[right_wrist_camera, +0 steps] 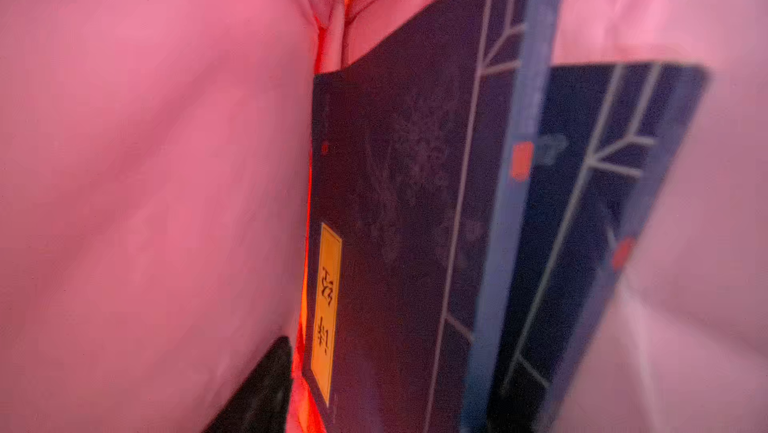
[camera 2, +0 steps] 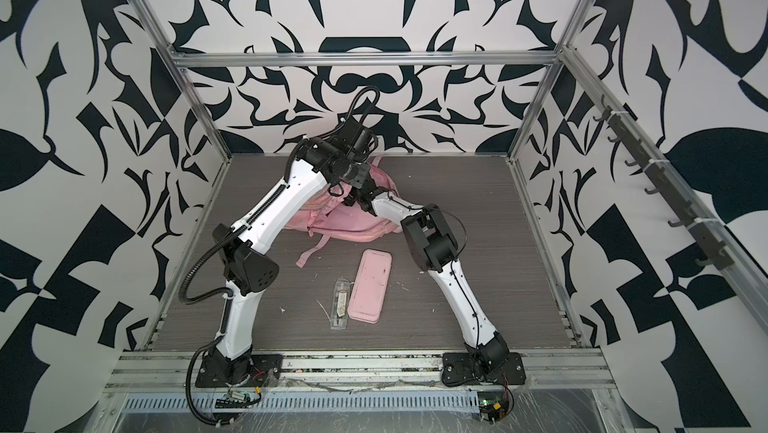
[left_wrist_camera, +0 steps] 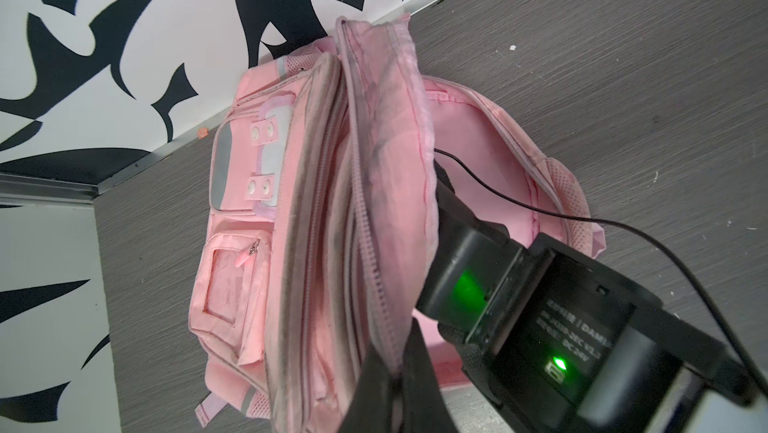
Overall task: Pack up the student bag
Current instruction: 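Push the blue book down beside the first book with the right gripper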
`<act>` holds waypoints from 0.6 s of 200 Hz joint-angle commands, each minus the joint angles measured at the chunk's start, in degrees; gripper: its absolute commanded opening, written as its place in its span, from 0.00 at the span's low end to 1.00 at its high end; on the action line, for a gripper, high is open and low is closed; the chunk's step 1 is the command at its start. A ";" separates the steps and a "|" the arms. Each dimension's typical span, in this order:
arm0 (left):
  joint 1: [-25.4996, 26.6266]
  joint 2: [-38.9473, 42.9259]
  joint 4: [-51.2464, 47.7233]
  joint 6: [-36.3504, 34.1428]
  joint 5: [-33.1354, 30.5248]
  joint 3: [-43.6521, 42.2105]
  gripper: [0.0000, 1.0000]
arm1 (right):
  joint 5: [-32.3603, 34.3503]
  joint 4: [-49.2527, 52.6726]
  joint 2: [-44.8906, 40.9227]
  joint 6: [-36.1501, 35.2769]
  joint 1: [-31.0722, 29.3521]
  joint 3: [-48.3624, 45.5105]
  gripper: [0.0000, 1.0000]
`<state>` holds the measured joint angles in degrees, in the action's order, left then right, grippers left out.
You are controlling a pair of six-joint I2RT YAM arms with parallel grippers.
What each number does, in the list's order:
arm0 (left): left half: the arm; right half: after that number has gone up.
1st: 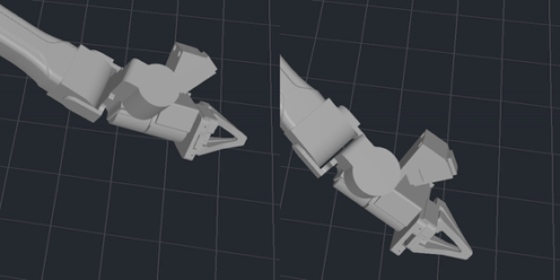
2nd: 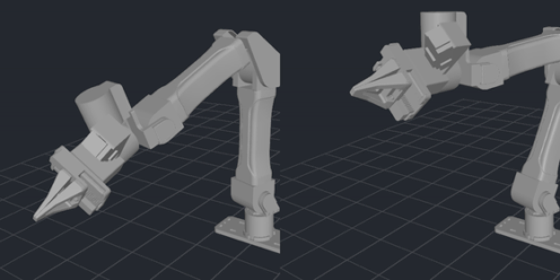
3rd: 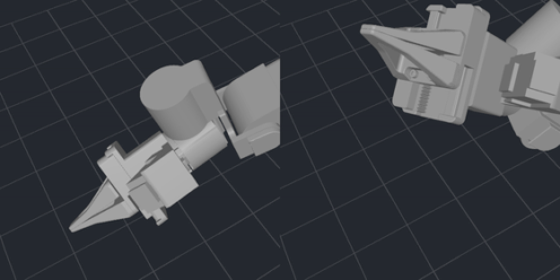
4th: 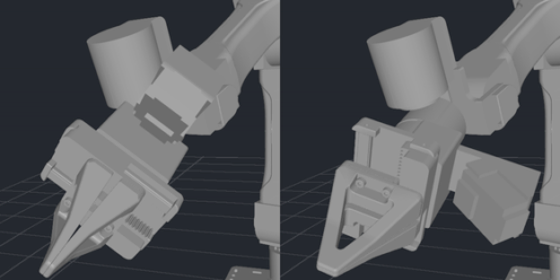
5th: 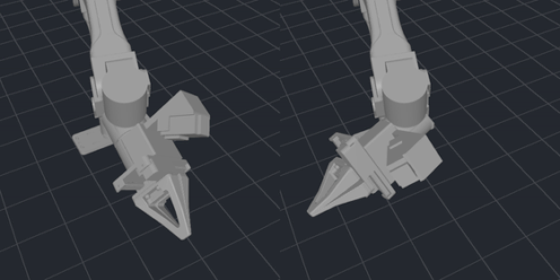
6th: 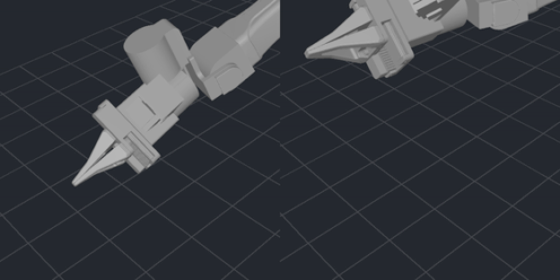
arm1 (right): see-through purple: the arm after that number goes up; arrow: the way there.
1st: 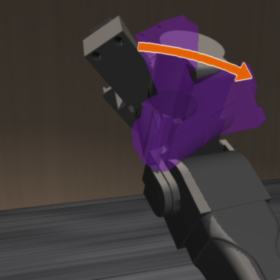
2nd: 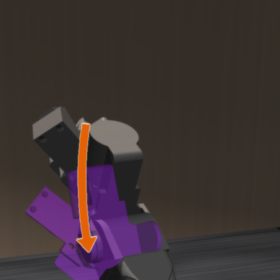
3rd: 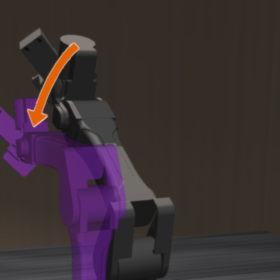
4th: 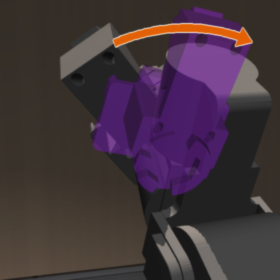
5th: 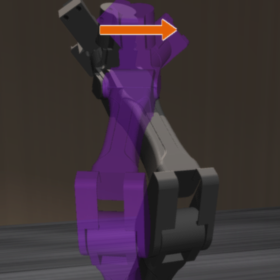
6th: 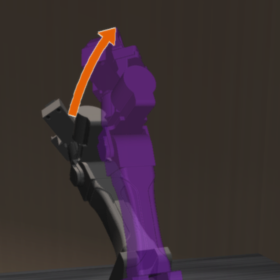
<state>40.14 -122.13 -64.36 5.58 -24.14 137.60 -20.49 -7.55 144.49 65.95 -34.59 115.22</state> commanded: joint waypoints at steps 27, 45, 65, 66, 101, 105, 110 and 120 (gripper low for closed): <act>-1.28 2.86 0.89 0.72 1.82 1.18 0.00 | 4.15 15.83 -7.74 -10.01 -1.27 1.72 0.71; -1.47 2.94 0.98 0.83 1.90 1.18 0.00 | 4.76 15.96 -9.38 -10.93 -1.27 -0.57 0.71; -1.47 2.95 1.11 0.92 2.08 1.09 0.00 | 3.70 14.17 -9.22 -10.47 -1.32 -1.66 0.67; -1.47 2.95 1.14 0.96 2.13 1.09 0.00 | 3.61 14.07 -9.13 -10.40 -1.30 -1.58 0.66; -1.43 2.89 1.18 1.26 2.53 0.64 0.00 | -2.01 9.32 -5.01 -7.57 -1.27 1.21 0.52; -1.38 2.85 1.17 1.27 2.52 0.53 0.00 | -2.65 8.36 -4.68 -7.05 -1.27 1.32 0.50; -1.45 2.86 1.16 1.27 2.52 0.44 0.00 | -3.13 7.34 -4.42 -6.52 -1.27 1.14 0.48; -1.47 2.86 1.24 1.25 2.52 0.05 0.00 | -3.92 5.90 -4.29 -6.11 -1.40 0.72 0.44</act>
<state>38.59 -120.92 -63.96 6.09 -22.57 137.60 -20.58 4.58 140.16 58.17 -34.98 114.15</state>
